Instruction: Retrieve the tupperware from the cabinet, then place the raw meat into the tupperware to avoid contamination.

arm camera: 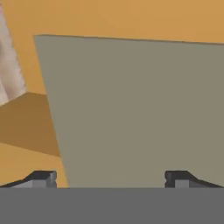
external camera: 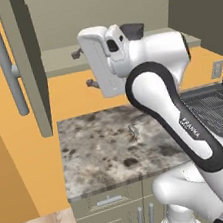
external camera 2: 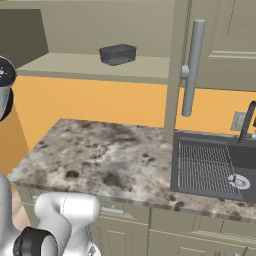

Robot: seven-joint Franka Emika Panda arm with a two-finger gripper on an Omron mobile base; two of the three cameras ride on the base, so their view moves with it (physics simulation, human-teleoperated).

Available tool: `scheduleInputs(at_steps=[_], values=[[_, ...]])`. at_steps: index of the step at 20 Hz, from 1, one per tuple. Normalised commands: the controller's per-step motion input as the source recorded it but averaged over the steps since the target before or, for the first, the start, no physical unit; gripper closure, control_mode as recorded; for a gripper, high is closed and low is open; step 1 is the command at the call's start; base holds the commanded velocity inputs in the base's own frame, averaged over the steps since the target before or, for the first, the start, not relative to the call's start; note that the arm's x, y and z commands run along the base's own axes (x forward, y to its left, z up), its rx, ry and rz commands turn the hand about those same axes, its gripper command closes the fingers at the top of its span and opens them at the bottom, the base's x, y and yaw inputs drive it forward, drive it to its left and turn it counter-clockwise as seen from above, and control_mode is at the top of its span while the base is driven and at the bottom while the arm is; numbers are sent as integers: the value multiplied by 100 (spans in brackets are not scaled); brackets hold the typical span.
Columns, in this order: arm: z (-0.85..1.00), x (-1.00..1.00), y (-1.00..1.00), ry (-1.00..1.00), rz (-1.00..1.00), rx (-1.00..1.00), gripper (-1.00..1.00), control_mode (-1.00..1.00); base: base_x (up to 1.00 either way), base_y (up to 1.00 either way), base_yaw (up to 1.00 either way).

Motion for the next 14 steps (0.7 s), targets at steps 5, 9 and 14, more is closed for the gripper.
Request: scheduleInputs(at_steps=[5,9,14], values=[[6,0,-56,13,-23,-4,-100,-100,0,0,0],[8,0,-60,16,-24,0,-100,-100,0,0,0],[4,0,-58,16,-24,0,-100,-100,0,0,0]])
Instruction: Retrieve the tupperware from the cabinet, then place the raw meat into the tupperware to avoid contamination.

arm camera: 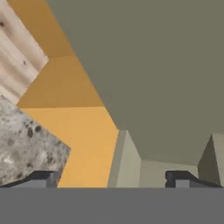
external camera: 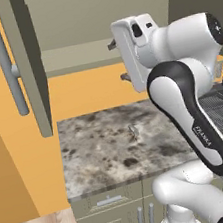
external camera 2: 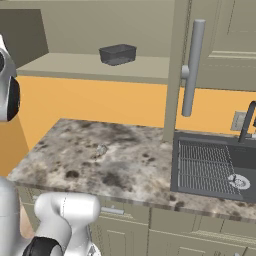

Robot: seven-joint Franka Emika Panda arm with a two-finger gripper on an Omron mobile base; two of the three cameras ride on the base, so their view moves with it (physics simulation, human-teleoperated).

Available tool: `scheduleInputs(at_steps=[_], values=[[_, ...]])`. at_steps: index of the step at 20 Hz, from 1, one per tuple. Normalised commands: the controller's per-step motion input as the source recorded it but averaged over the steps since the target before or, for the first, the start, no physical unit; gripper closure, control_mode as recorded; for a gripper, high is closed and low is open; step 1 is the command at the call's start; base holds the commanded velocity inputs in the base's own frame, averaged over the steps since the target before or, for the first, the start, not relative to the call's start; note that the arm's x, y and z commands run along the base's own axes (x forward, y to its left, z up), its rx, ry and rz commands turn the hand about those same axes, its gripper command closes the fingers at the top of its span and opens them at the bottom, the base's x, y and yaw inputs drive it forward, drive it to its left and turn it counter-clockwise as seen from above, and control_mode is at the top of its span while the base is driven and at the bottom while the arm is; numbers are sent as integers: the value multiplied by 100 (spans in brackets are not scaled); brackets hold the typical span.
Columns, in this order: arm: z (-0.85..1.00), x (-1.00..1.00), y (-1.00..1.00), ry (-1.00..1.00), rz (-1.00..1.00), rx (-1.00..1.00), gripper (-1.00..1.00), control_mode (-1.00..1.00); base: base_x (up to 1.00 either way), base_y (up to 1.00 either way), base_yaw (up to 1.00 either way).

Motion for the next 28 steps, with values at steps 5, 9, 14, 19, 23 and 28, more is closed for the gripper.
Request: scheduleInputs(at_steps=[5,9,14,19,23,28], values=[[0,2,-45,18,-20,1,-100,-100,0,0,0],[0,10,-28,13,-13,1,-100,-100,0,0,0],[-6,25,-14,1,-6,0,-100,-100,0,0,0],[-8,6,-22,1,-12,0,-100,-100,0,0,0],[-5,6,-19,2,-13,0,-100,-100,0,0,0],[-1,20,-16,3,-10,-1,-100,-100,0,0,0]])
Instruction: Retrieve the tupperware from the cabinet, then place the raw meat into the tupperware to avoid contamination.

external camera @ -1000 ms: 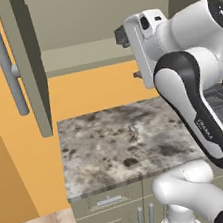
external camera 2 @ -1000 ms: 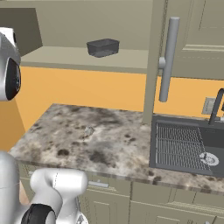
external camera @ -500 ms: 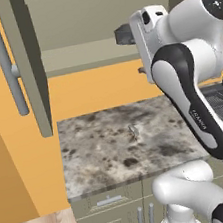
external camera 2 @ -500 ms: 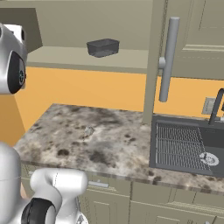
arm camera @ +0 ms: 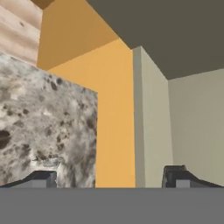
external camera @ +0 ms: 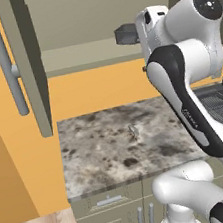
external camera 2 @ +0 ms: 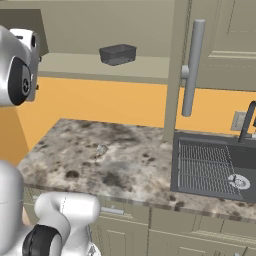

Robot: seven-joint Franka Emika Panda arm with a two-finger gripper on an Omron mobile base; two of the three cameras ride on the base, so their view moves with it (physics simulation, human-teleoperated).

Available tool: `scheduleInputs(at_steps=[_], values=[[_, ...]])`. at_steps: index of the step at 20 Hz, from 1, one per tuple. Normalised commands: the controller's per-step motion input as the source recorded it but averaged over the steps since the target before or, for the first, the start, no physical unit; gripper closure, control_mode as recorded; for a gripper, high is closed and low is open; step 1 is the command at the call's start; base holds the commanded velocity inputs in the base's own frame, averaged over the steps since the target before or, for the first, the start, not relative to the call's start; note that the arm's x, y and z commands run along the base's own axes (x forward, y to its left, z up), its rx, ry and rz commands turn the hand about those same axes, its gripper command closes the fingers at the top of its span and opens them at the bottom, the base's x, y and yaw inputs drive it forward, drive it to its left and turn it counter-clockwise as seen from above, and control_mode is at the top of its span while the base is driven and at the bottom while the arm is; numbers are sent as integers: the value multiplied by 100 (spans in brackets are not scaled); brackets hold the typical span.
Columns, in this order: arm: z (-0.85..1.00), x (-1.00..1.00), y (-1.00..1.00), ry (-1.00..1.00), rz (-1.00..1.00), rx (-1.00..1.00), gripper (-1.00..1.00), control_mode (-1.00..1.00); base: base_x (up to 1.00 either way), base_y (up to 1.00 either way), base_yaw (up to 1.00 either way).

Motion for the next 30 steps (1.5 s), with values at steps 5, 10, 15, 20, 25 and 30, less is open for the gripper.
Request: scheduleInputs(at_steps=[5,10,15,20,25,30], values=[[0,10,-23,3,-11,0,-100,-100,0,0,0],[0,4,-23,4,-10,-3,-100,-100,0,0,0],[0,0,-19,1,-9,-4,-100,-100,0,0,0],[-4,2,-17,0,-6,-4,-100,-100,0,0,0],[-9,5,-16,-1,-5,-5,-100,-100,0,0,0],[0,1,-13,0,-7,-5,-100,-100,0,0,0]])
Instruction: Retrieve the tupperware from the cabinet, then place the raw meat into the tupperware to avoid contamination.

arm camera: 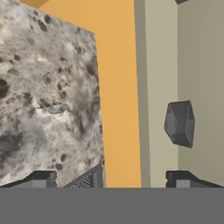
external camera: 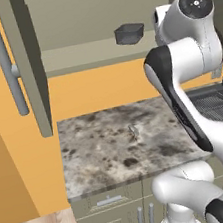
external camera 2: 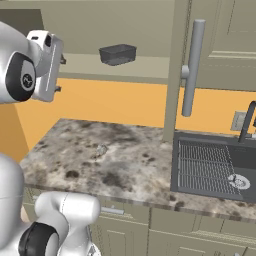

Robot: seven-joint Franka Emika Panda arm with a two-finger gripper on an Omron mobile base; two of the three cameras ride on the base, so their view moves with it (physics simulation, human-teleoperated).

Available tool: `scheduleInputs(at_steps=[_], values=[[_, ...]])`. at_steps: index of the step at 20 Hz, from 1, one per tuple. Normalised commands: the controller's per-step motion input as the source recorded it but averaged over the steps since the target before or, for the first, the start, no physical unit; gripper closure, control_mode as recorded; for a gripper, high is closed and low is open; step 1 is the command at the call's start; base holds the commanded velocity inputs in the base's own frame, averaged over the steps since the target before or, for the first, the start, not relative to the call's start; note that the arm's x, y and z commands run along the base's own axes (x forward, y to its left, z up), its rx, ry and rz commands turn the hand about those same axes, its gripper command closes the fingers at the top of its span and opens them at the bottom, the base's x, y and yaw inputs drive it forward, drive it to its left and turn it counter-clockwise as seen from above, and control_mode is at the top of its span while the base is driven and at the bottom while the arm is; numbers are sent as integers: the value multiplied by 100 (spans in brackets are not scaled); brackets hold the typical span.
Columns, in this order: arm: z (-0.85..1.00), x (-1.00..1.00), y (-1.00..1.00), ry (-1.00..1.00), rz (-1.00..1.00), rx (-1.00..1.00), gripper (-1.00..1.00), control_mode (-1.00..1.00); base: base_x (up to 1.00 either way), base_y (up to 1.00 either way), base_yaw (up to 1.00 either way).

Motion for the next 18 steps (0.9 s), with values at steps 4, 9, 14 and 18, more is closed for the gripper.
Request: scheduleInputs(at_steps=[4,9,14,18], values=[[0,0,-7,0,-10,-1,-100,-100,0,0,0],[0,2,-2,2,-9,0,-100,-100,0,0,0],[0,8,0,4,-5,0,-100,-100,0,0,0],[0,10,0,2,-5,-1,-100,-100,0,0,0]])
